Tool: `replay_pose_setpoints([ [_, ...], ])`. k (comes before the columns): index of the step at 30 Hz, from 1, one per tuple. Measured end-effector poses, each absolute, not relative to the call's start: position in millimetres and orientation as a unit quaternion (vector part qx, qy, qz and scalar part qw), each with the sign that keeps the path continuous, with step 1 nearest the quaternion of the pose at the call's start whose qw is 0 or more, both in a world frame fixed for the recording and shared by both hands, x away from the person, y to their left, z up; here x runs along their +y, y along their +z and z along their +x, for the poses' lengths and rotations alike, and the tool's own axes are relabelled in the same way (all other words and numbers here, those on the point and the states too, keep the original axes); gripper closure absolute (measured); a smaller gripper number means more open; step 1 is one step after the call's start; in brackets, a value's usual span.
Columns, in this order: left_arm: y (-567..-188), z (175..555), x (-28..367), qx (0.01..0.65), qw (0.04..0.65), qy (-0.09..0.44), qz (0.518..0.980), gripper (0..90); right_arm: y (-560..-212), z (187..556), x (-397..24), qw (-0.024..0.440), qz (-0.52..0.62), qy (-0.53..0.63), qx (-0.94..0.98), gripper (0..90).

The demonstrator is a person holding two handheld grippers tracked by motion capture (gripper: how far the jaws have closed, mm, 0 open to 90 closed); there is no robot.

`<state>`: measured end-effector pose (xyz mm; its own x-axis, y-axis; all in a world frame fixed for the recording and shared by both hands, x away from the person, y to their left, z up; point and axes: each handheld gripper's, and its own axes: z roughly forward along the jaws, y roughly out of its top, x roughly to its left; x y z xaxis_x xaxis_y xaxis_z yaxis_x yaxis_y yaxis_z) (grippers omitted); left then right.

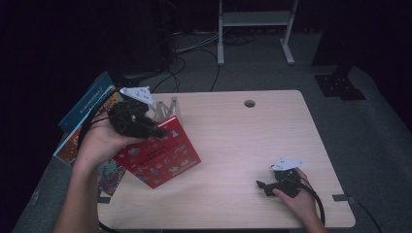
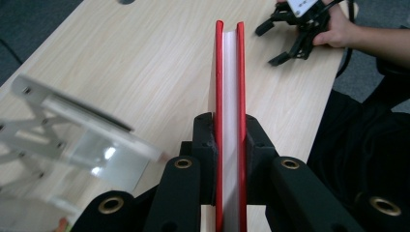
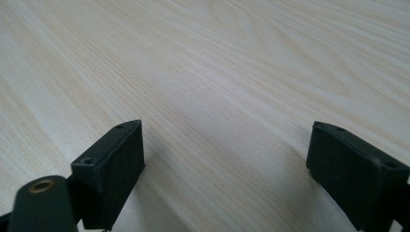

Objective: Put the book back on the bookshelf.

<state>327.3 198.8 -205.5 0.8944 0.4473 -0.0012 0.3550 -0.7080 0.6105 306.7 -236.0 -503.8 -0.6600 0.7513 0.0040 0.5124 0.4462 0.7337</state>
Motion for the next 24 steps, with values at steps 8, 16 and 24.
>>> replay_pose_setpoints([
  [8, -204, 321, 232, 0.249, 0.313, 0.079, 0.913, 79.1, -504, 307, -236, 0.164, 0.379, 0.365, 0.834, 12.5],
  [16, -207, 323, 254, 0.280, 0.300, 0.086, 0.908, 79.0, -504, 307, -236, 0.164, 0.379, 0.365, 0.834, 12.5],
  [24, -219, 338, 269, 0.327, 0.279, 0.094, 0.898, 79.0, -504, 307, -236, 0.163, 0.378, 0.364, 0.835, 12.5],
])
